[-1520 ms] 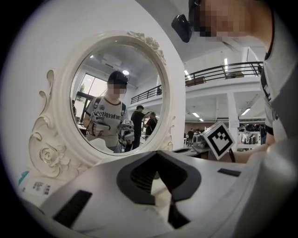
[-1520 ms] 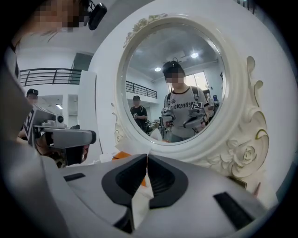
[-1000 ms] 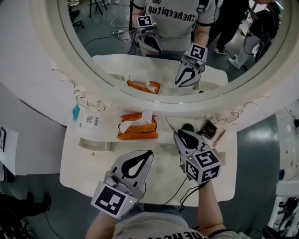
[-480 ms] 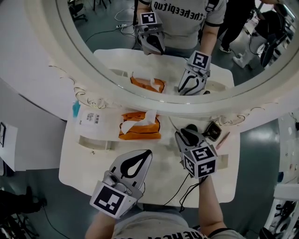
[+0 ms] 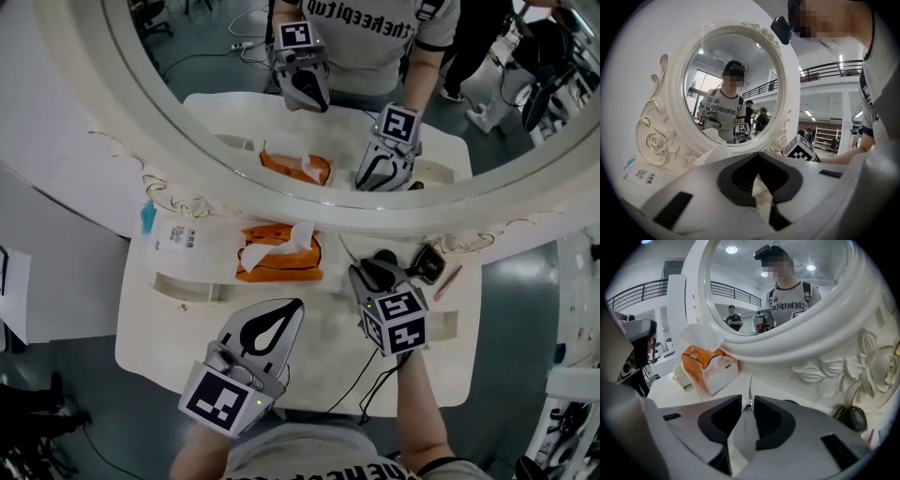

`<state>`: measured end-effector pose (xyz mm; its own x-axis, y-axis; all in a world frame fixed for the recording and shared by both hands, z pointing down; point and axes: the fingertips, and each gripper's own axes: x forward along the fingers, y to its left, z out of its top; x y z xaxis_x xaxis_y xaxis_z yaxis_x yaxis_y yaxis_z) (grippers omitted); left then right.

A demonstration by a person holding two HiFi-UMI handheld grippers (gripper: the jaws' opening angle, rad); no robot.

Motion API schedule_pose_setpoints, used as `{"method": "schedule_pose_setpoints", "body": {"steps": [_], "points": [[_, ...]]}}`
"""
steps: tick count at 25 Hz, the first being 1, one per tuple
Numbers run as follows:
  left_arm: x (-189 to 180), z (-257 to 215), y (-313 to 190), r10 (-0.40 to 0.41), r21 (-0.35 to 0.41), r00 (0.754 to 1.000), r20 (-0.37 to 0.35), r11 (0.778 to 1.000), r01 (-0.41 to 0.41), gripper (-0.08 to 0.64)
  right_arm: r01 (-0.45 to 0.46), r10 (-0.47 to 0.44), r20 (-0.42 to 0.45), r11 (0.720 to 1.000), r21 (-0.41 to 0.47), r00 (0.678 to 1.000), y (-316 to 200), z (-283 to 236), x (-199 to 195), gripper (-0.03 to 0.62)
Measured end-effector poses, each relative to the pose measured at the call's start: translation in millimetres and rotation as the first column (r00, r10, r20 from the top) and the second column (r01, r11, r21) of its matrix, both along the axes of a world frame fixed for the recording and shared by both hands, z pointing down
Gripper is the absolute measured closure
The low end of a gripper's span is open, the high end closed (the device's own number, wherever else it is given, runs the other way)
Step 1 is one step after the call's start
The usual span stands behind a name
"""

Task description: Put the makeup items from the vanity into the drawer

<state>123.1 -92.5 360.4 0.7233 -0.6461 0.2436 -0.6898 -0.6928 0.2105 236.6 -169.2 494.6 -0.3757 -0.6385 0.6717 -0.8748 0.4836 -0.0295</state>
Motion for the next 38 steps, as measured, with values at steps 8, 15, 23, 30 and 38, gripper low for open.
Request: {"method": "schedule_pose_setpoints", "body": {"steps": [8, 15, 23, 30, 38], "points": [[-3, 2, -1, -0.006, -0.007, 1.000, -0.005, 1.000, 0.006, 0.549, 0.003, -0.005, -0.051, 0.999, -0.033, 0.999, 0, 6, -1, 0.482], [-7, 1, 0, -0.012, -0.006, 1.000, -0.006, 1.000, 0.012, 0.549, -0.012, 0.010, -0.061, 0.999, -0.034, 0.998, 0, 6, 0, 0.514], [-14, -1, 4, -0.020, -0.003, 1.000, -0.004, 1.000, 0.020, 0.549, -0.048, 0.047, -0.040, 0.998, -0.033, 0.998, 4, 1, 0, 0.526], [-17, -5, 11, 0.002, 0.011, 1.000, -0.009, 1.000, -0.002, 0.549, -0.084, 0.084, -0.018, 0.996, -0.013, 0.996, 16, -12, 3, 0.528], [-16, -12, 20, 0.049, 0.047, 0.999, -0.021, 0.998, -0.048, 0.548, -0.120, 0.119, 0.019, 0.992, 0.039, 0.993, 39, -41, 2, 0.528]]}}
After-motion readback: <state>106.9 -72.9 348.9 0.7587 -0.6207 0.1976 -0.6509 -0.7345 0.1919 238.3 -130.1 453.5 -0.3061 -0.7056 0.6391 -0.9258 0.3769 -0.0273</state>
